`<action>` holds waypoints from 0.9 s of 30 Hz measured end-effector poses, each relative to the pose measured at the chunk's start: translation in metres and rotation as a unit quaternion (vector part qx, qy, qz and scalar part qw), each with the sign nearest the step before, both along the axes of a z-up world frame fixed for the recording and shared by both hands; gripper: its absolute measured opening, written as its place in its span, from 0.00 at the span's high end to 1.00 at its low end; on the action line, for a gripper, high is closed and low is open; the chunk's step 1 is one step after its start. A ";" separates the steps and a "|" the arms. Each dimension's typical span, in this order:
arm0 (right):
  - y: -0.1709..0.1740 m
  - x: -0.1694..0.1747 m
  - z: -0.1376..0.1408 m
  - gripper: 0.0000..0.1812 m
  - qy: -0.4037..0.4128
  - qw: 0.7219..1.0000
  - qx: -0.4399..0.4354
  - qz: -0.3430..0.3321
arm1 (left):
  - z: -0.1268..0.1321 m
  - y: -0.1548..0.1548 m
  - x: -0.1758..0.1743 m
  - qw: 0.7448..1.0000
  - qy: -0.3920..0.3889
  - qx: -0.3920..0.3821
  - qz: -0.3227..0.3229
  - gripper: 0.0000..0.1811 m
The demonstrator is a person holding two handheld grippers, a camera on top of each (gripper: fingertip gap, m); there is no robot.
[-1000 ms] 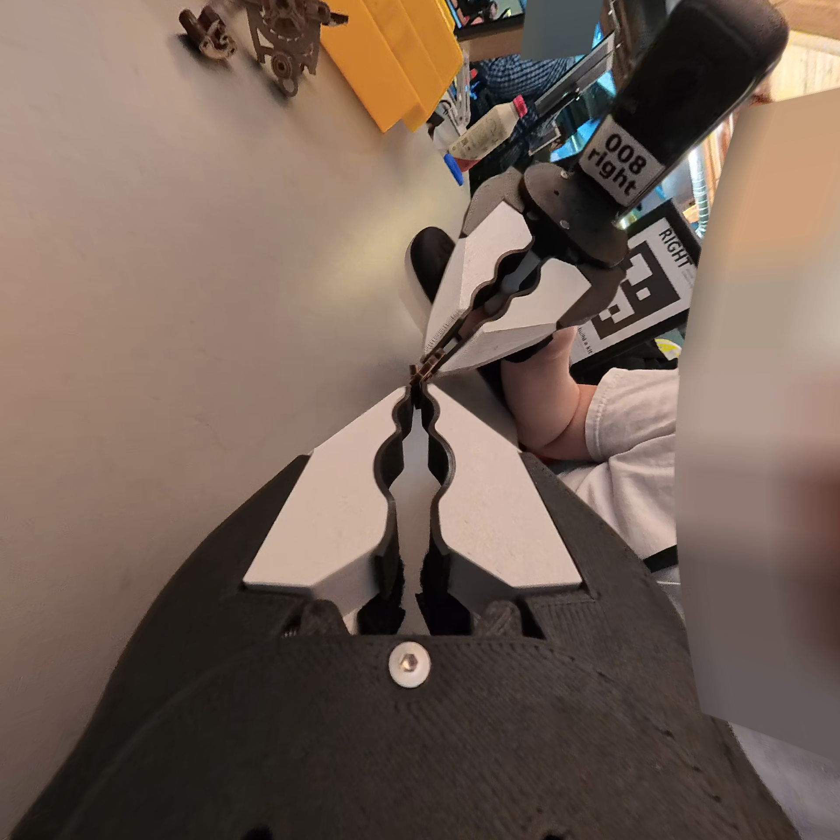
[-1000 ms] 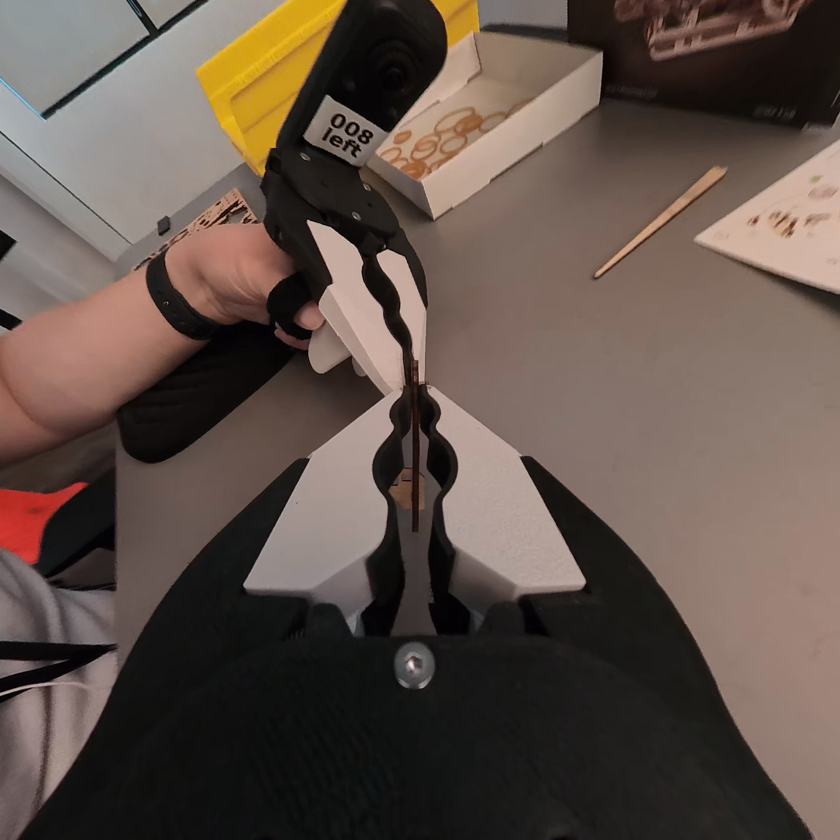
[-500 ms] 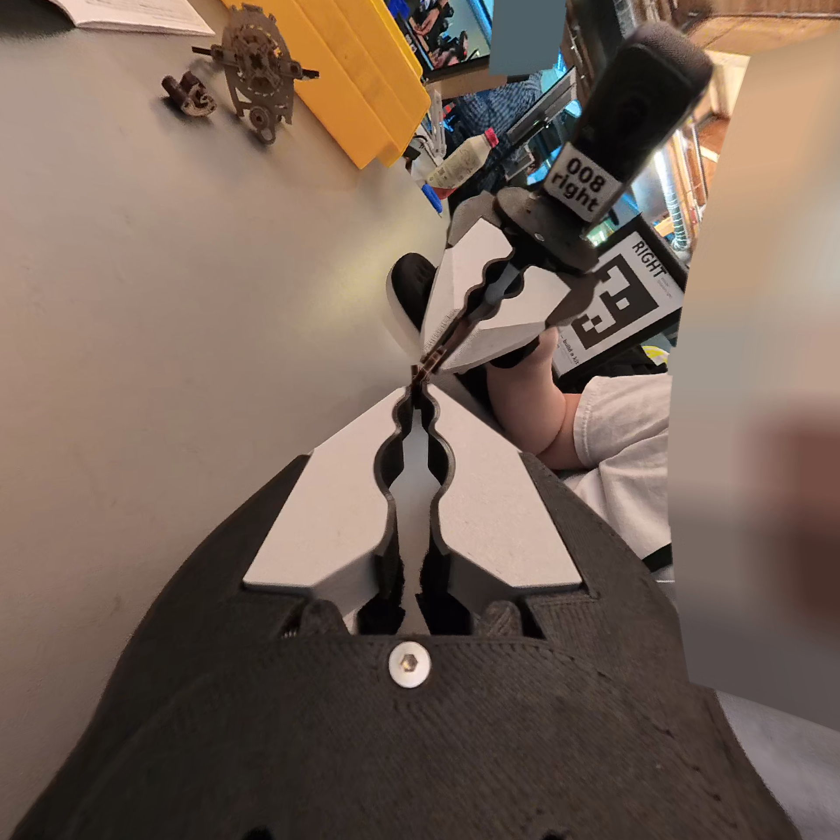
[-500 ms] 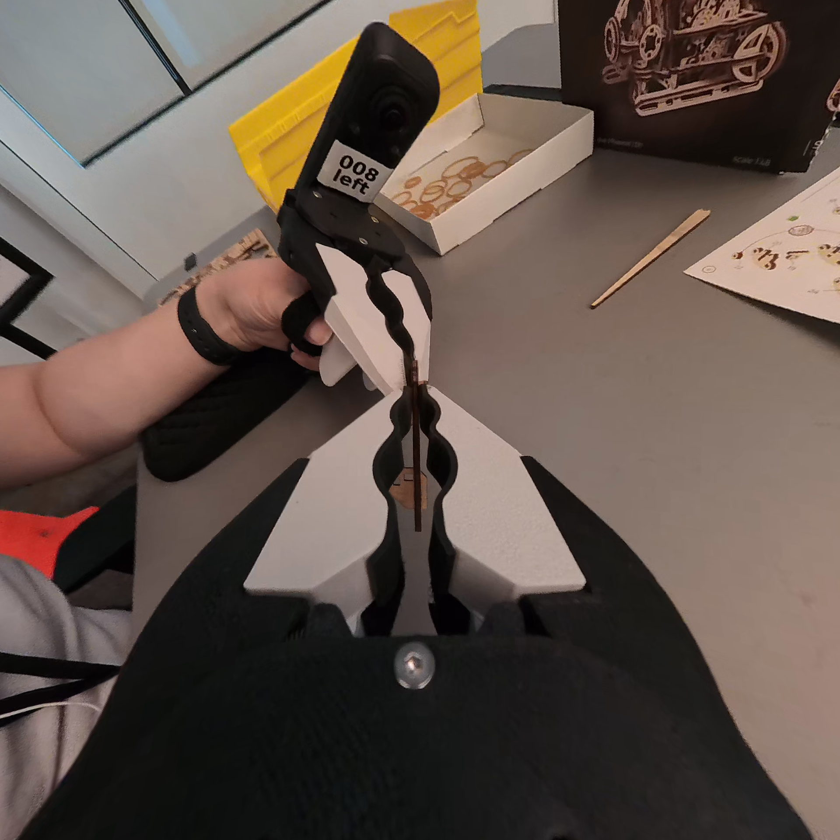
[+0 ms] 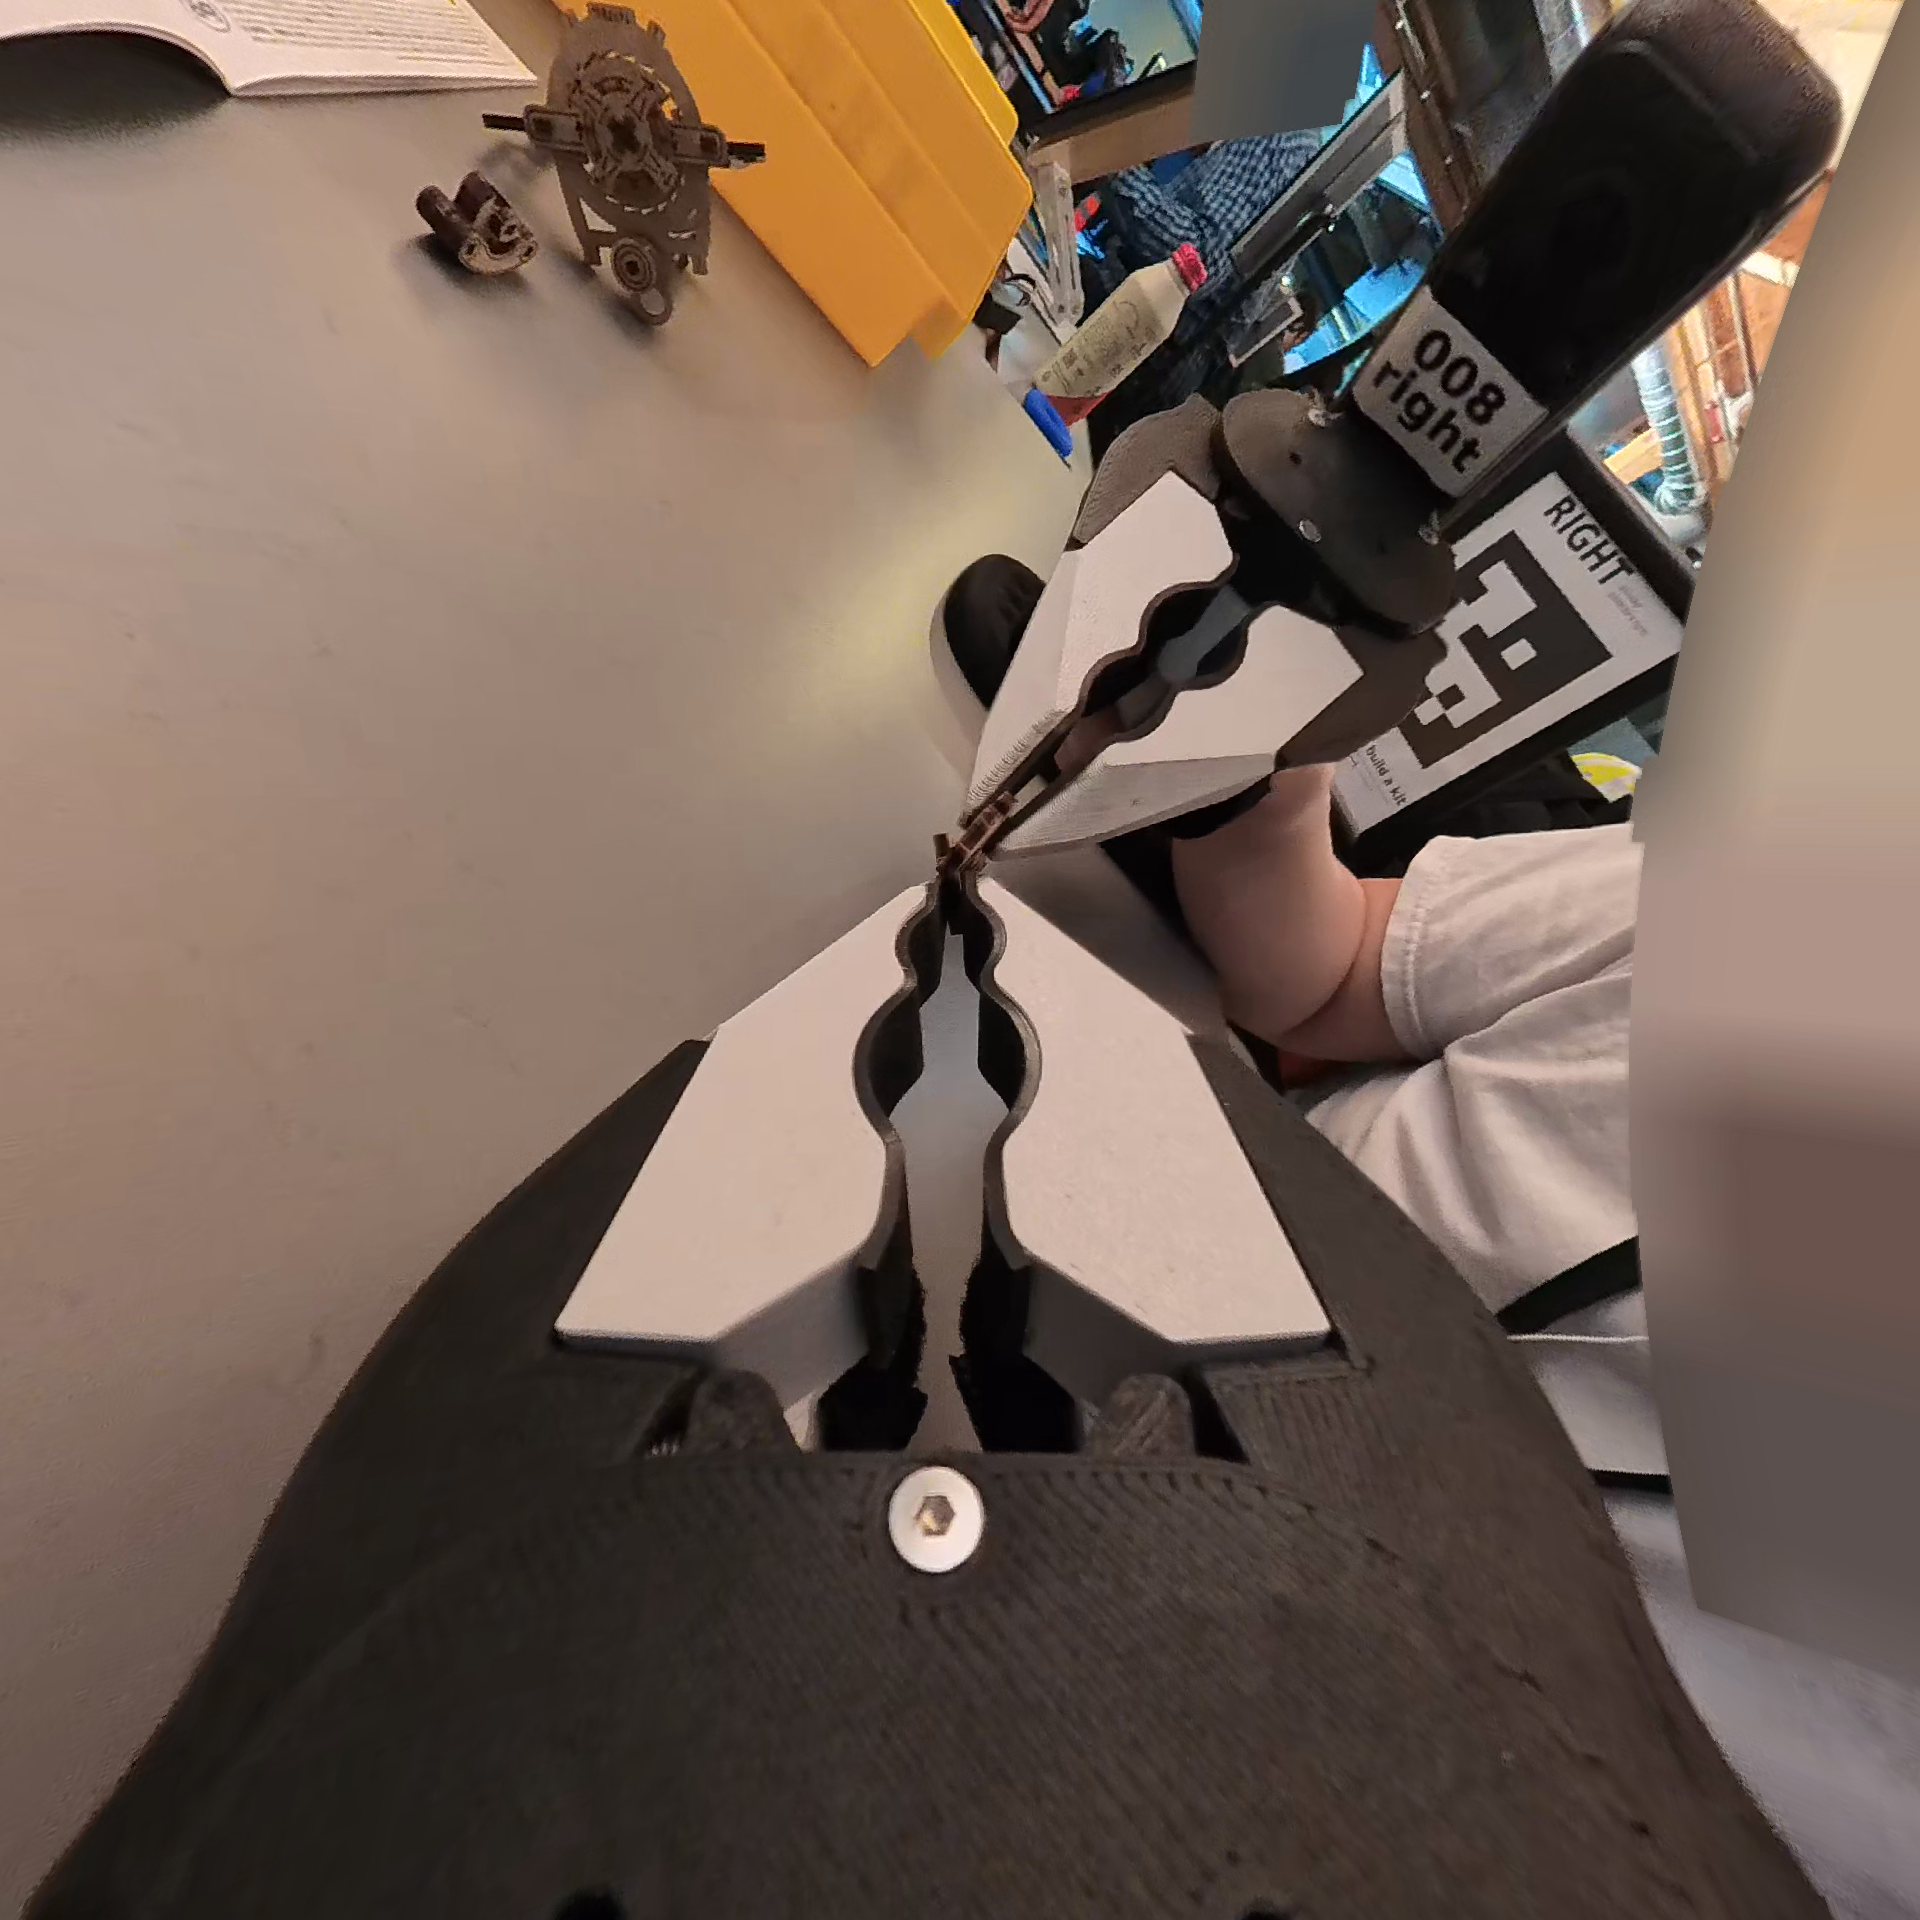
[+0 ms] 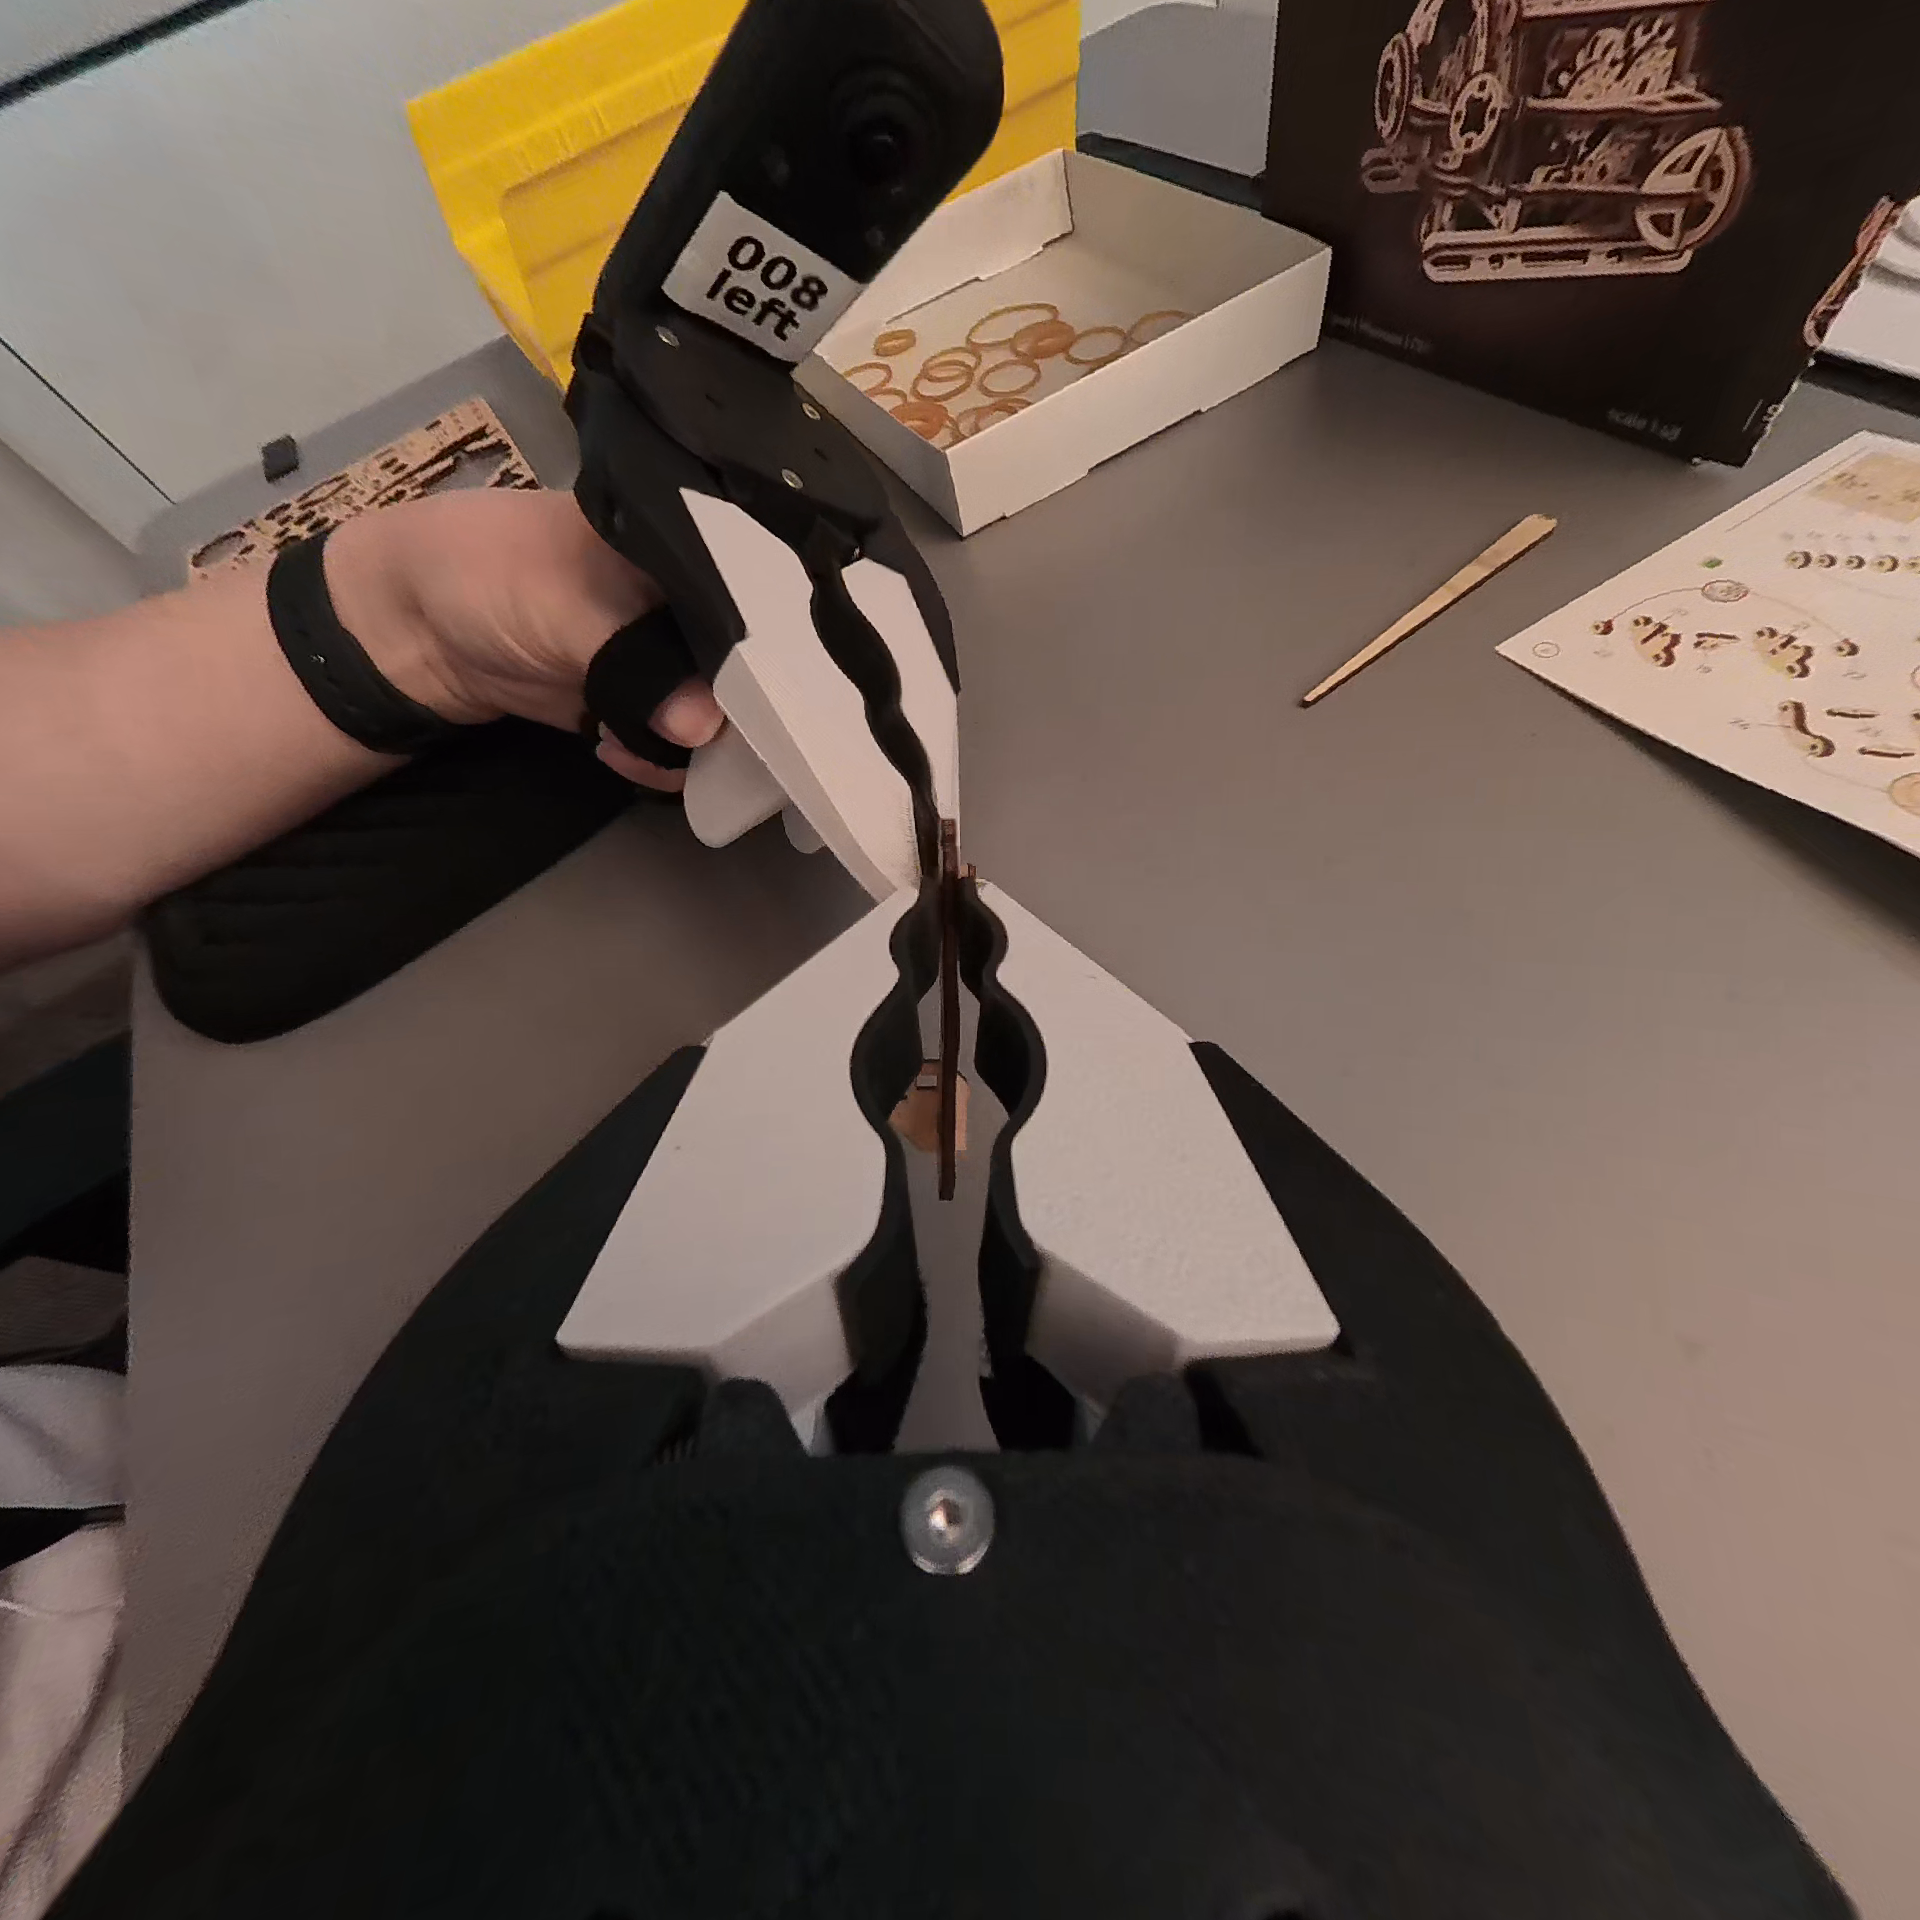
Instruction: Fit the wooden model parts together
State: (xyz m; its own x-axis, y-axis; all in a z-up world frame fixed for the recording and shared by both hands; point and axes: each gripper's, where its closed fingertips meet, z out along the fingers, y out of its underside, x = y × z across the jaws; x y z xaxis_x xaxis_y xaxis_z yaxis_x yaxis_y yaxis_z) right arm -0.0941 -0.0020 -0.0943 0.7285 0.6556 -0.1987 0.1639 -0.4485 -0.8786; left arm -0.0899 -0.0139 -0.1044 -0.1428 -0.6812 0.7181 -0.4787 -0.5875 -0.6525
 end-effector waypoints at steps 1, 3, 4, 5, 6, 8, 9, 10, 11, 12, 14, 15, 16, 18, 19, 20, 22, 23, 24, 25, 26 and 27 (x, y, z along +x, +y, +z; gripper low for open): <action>0.000 0.000 -0.001 0.98 -0.004 1.000 0.002 0.000 | -0.001 0.000 0.000 1.000 0.002 0.008 0.002 1.00; 0.000 0.001 -0.001 0.98 -0.018 1.000 0.011 -0.001 | -0.001 0.000 0.000 1.000 0.005 0.021 0.005 1.00; 0.001 0.001 -0.001 0.98 -0.030 0.999 0.019 -0.003 | -0.001 0.001 0.001 1.000 0.007 0.022 0.008 1.00; 0.001 0.001 -0.001 0.98 -0.043 0.999 0.027 -0.005 | -0.001 0.001 0.001 1.000 0.009 0.022 0.010 1.00; 0.001 0.001 -0.001 0.98 -0.056 0.998 0.036 -0.007 | -0.002 0.001 0.000 1.000 0.011 0.020 0.012 1.00; 0.002 0.000 -0.002 0.98 -0.075 0.996 0.049 -0.012 | -0.002 0.003 0.000 0.999 0.015 0.026 0.017 1.00; 0.003 0.000 -0.002 0.98 -0.084 0.995 0.057 -0.016 | -0.002 0.003 0.000 0.999 0.017 0.031 0.020 1.00; 0.004 0.000 -0.001 0.98 -0.094 0.993 0.068 -0.020 | -0.002 0.004 0.001 0.999 0.017 0.034 0.024 1.00; 0.004 0.000 -0.001 0.98 -0.107 0.991 0.078 -0.023 | -0.002 0.005 0.001 0.999 0.017 0.038 0.028 1.00; 0.005 0.000 -0.001 0.98 -0.121 0.988 0.089 -0.026 | -0.002 0.005 0.001 0.999 0.019 0.041 0.031 1.00; 0.006 0.000 -0.001 0.98 -0.143 0.983 0.107 -0.032 | -0.002 0.007 0.000 0.998 0.021 0.049 0.036 1.00; 0.006 0.000 -0.001 0.98 -0.153 0.981 0.115 -0.035 | -0.002 0.008 0.000 0.998 0.022 0.052 0.040 1.00; 0.007 0.000 0.000 0.98 -0.161 0.979 0.121 -0.038 | -0.002 0.008 0.001 0.997 0.022 0.058 0.043 1.00; 0.008 0.001 0.000 0.98 -0.167 0.976 0.129 -0.045 | -0.001 0.010 0.001 0.996 0.023 0.073 0.050 1.00; 0.008 0.001 0.000 0.98 -0.167 0.976 0.132 -0.048 | -0.001 0.010 0.001 0.995 0.023 0.077 0.053 1.00; 0.009 0.001 0.001 0.98 -0.167 0.975 0.136 -0.052 | -0.001 0.011 0.002 0.995 0.022 0.079 0.056 1.00; 0.010 0.001 0.004 0.98 -0.172 0.972 0.151 -0.058 | 0.002 0.011 0.002 0.995 0.016 0.079 0.061 1.00; 0.010 0.001 0.006 0.98 -0.177 0.969 0.161 -0.061 | 0.004 0.012 0.003 0.995 0.011 0.081 0.063 1.00; 0.010 0.001 0.007 0.98 -0.181 0.967 0.168 -0.063 | 0.005 0.012 0.003 0.994 0.008 0.084 0.065 1.00; 0.010 0.001 0.008 0.98 -0.183 0.966 0.170 -0.063 | 0.006 0.012 0.002 0.994 0.009 0.091 0.065 1.00; 0.010 0.001 0.007 0.98 -0.184 0.966 0.170 -0.063 | 0.005 0.012 0.002 0.993 0.010 0.102 0.066 1.00; 0.010 0.001 0.006 0.98 -0.183 0.967 0.167 -0.062 | 0.004 0.012 0.002 0.991 0.012 0.115 0.065 1.00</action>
State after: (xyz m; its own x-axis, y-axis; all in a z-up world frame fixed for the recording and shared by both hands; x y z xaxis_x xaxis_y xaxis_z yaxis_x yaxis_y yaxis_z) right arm -0.0930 0.0078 -0.0881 0.7871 0.5414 0.2954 0.4545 -0.1854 -0.8712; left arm -0.0874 -0.0016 -0.0999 -0.0282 -0.8391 0.5432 -0.4251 -0.4817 -0.7663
